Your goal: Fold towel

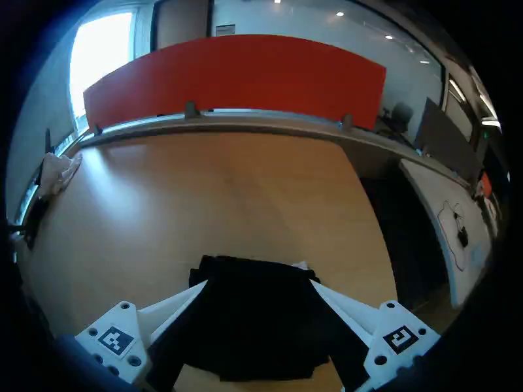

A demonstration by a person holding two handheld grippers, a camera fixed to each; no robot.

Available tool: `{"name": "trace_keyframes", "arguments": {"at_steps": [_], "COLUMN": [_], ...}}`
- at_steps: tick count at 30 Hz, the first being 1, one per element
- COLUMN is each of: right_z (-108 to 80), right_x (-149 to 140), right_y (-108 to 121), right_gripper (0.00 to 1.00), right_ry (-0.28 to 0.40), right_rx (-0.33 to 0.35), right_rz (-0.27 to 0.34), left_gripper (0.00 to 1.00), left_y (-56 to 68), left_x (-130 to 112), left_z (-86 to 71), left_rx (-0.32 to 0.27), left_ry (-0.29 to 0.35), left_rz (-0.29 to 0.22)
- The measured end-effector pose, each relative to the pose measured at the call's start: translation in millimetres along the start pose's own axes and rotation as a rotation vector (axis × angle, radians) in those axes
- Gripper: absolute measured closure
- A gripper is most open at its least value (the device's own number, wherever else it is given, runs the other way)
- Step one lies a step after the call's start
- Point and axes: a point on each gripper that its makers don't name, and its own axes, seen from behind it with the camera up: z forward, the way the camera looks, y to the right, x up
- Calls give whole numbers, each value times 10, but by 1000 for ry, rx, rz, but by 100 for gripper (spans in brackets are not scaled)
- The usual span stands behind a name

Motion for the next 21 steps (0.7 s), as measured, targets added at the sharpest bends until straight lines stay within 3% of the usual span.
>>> {"name": "trace_keyframes", "arguments": {"at_steps": [8,21], "right_z": [-255,-653], "right_x": [206,397], "right_y": [-7,-37], "right_gripper": [0,0], "right_ry": [127,277], "right_rx": [-52,-127], "right_rz": [72,96], "left_gripper": [4,4], "left_y": [4,19], "left_x": [84,242], "left_z": [-2,-6], "left_rx": [-6,-19], "left_ry": [24,59], "left_rz": [-7,-6]}}
